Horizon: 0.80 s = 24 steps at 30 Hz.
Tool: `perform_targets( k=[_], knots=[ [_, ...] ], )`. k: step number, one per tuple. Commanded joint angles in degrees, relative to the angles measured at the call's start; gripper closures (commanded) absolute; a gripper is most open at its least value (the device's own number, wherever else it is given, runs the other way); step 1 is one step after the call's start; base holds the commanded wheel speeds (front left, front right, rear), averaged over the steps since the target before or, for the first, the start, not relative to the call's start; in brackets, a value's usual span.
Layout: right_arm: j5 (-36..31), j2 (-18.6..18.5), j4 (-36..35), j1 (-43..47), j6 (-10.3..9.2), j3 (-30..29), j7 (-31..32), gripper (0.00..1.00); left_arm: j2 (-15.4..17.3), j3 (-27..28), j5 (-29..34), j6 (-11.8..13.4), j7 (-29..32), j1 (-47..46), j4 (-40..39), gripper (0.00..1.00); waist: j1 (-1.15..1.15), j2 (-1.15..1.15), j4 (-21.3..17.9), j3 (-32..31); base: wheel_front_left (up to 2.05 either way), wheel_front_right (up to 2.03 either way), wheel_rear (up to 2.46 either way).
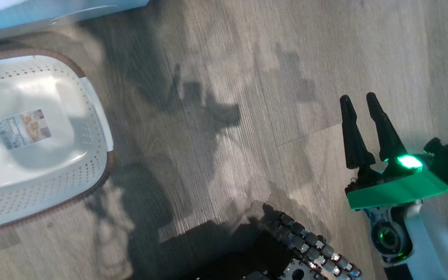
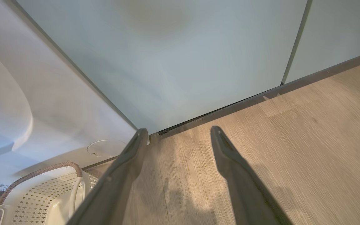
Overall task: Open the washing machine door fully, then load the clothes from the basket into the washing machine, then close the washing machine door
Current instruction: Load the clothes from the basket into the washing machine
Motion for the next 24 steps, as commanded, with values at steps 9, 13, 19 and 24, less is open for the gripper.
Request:
perform_targets(
  k=[9,13,19,24],
  knots=[
    [-2.38,-0.92,-1.44,0.38,0.05,-2.54,-0.38,0.0,1.01,1.31,-2.04,1.4,-0.22,4.81,-5.26,0.0,0.0,0.0,3.06,-2.29,0.0,0.0,0.0],
    [-3.93,-0.92,-1.66,0.42,0.05,-3.92,-0.38,0.0,0.39,1.06,-2.85,0.86,-1.43,6.55,-5.63,0.0,0.0,0.0,4.75,-3.45,0.0,0.0,0.0],
    [-6.36,-0.92,-1.71,0.9,0.05,-5.98,-0.38,0.0,-1.36,1.66,-5.15,1.73,-3.94,11.42,-7.64,0.0,0.0,0.0,7.71,-5.61,0.0,0.0,0.0],
    [-8.57,-0.92,-1.75,1.48,0.05,-7.91,-0.38,0.0,-2.38,2.52,-7.17,3.58,-7.26,19.19,-12.39,0.0,0.0,0.0,10.41,-7.92,0.0,0.0,0.0]
  ],
)
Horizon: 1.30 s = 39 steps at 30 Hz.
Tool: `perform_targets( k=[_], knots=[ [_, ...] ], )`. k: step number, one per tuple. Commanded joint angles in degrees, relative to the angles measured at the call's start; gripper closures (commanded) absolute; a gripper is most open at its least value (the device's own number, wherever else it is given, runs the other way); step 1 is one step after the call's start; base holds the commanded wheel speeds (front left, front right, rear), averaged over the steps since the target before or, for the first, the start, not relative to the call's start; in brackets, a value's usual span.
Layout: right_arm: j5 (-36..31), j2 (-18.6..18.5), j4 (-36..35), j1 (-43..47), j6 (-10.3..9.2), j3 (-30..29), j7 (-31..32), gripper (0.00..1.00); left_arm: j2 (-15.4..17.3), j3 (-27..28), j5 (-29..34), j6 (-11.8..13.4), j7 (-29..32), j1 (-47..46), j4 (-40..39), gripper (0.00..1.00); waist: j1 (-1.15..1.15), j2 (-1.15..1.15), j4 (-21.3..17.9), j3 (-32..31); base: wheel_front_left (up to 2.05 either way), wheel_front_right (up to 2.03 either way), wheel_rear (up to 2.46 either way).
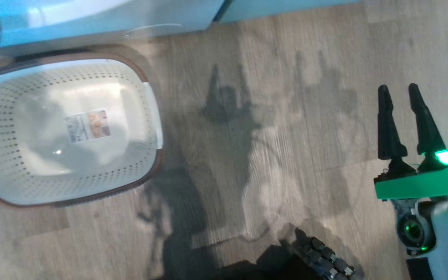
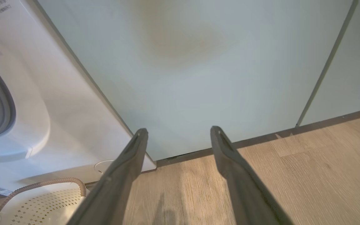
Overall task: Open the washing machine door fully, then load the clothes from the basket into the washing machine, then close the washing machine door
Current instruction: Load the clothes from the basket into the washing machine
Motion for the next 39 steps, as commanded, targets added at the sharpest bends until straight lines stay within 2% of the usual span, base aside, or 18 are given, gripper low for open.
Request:
perform_targets(
  k=[1,8,18,21,29,39],
  knots=[
    [-0.73,-0.89,-1.57,1.44,0.05,0.11,-0.38,0.0,2.43,2.47,-0.41,0.66,-0.89,1.16,-2.94,0.0,0.0,0.0,1.71,-1.57,0.0,0.0,0.0],
    [-3.92,-0.89,-1.65,2.97,0.05,-2.43,-0.38,0.0,1.3,4.19,-2.72,5.28,-6.27,15.29,-13.62,0.0,0.0,0.0,5.68,-5.14,0.0,0.0,0.0],
    [-8.09,-0.89,-1.52,6.61,0.05,-5.61,-0.38,0.0,-0.33,4.76,-2.58,13.05,-13.21,34.97,-28.11,0.0,0.0,0.0,11.56,-11.02,0.0,0.0,0.0],
    [-8.96,-0.89,-1.29,7.77,0.05,-6.11,-0.38,0.0,-0.97,3.61,-2.2,13.46,-13.86,37.62,-29.41,0.0,0.0,0.0,12.98,-12.22,0.0,0.0,0.0],
    [-11.42,-0.89,-0.5,10.51,0.05,-6.67,-0.38,0.0,-5.27,2.15,-2.56,15.28,-16.57,45.2,-31.06,0.0,0.0,0.0,16.64,-16.79,0.0,0.0,0.0],
    [-12.36,-0.89,0.6,13.22,0.05,-6.07,-0.24,0.0,-8.47,1.82,-2.97,14.81,-17.85,52.89,-31.07,0.0,0.0,0.0,18.17,-22.23,0.0,0.0,0.0]
  ],
)
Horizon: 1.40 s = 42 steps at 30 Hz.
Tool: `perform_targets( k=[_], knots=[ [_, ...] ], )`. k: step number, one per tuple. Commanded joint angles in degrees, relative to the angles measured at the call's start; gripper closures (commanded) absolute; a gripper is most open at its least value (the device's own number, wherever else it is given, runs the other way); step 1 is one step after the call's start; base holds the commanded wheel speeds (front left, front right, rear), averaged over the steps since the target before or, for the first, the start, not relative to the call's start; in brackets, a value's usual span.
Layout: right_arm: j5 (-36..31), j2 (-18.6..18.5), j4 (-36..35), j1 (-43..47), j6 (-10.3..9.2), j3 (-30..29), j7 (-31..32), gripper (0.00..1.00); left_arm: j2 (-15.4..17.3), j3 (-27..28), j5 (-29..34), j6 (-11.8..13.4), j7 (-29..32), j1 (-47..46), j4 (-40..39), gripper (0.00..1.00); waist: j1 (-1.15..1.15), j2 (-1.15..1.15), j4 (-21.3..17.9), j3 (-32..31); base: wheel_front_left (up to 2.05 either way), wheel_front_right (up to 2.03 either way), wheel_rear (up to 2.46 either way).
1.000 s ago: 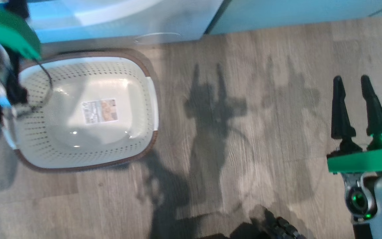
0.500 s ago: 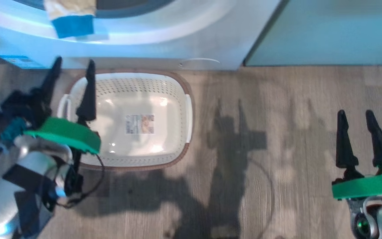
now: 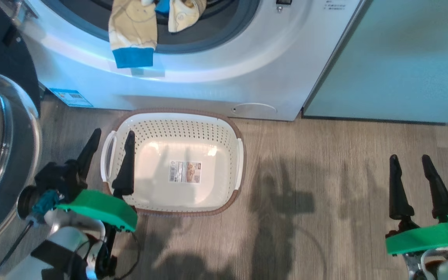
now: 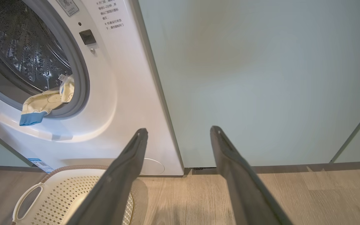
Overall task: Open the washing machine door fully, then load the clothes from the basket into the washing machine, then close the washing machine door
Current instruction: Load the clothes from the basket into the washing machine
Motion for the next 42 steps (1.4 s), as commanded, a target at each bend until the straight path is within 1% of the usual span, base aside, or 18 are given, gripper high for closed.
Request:
perform_targets(
  k=[1,15,32,42],
  knots=[
    [-0.4,-0.85,-1.52,0.15,0.05,1.48,-0.16,0.0,1.18,2.87,0.09,5.03,-0.46,-0.68,-1.38,0.0,0.01,-0.01,0.26,-1.16,0.0,0.0,0.0],
    [-0.24,-0.85,-2.22,1.67,0.05,2.62,1.02,0.0,-0.48,3.26,0.42,4.43,-0.68,2.23,-1.0,0.0,0.01,-0.01,-0.54,-3.53,0.0,0.0,0.0],
    [-0.08,-0.85,-2.55,1.42,0.05,3.18,1.09,0.0,-0.47,2.51,0.79,5.12,-0.09,1.87,-1.36,0.0,0.01,-0.01,-0.31,-3.05,0.0,0.0,0.0],
    [0.16,-0.85,-2.86,1.16,0.05,3.46,0.84,0.0,0.18,3.12,0.49,5.42,0.6,0.94,-1.52,0.0,0.01,-0.01,-0.85,-1.34,0.0,0.0,0.0]
  ],
)
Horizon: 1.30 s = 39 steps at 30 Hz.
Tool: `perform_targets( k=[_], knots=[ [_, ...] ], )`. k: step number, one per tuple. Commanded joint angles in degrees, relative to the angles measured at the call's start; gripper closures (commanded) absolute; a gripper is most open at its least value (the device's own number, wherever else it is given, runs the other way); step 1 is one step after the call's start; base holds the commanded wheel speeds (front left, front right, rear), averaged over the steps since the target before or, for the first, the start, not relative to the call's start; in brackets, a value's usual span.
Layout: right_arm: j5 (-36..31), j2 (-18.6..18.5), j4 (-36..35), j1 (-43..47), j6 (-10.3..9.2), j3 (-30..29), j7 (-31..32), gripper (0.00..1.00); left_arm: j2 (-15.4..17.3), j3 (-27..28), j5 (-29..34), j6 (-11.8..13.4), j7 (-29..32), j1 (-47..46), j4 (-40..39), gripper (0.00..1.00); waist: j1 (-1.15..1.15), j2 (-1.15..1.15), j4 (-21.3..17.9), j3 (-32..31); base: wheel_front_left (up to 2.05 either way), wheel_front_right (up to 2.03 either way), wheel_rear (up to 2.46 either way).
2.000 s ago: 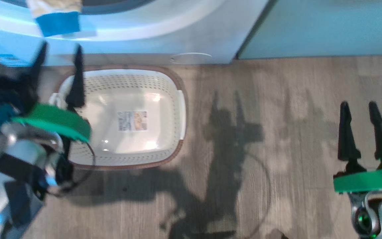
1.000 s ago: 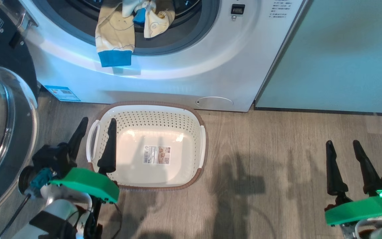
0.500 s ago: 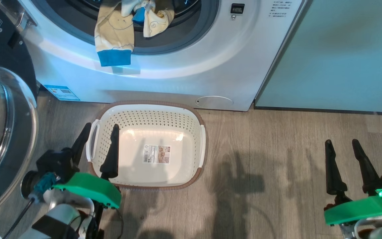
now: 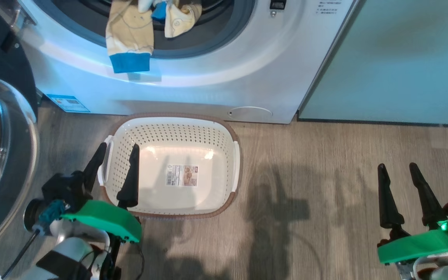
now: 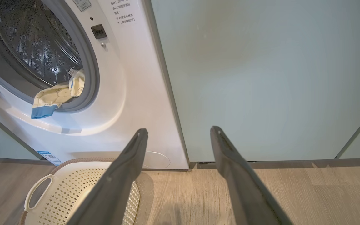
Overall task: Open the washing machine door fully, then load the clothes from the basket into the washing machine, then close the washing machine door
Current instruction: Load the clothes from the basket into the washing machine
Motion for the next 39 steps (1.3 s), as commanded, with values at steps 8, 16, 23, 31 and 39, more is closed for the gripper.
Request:
perform_targets(
  k=[8,16,23,31,39],
  knots=[
    [1.1,-0.85,-2.09,-2.17,0.05,2.02,-0.62,0.0,2.91,3.27,-0.14,3.63,1.41,-6.37,0.01,0.0,0.0,0.0,-1.84,4.44,0.0,0.0,0.0],
    [3.15,-0.85,-1.64,-5.34,0.05,2.94,-1.21,0.0,5.0,4.56,-1.08,0.37,3.86,-14.31,3.93,0.0,0.0,0.0,-4.56,11.0,0.0,0.0,0.0],
    [6.99,-0.85,-1.33,-8.57,0.05,4.35,-1.37,0.0,10.08,5.74,-0.83,-1.77,9.25,-21.71,5.98,0.0,0.0,0.0,-8.42,15.92,0.0,0.0,0.0],
    [10.83,-0.85,-1.72,-10.95,0.05,6.01,-1.38,0.0,17.19,7.44,-0.88,-3.72,17.3,-29.27,6.44,0.0,0.0,0.0,-12.86,19.52,0.0,0.0,0.0],
    [14.44,-0.85,-1.34,-12.15,0.05,7.79,-1.39,0.0,23.7,9.04,-2.74,-5.49,27.44,-36.02,7.61,0.0,0.0,0.0,-16.71,21.89,0.0,0.0,0.0]
  ],
)
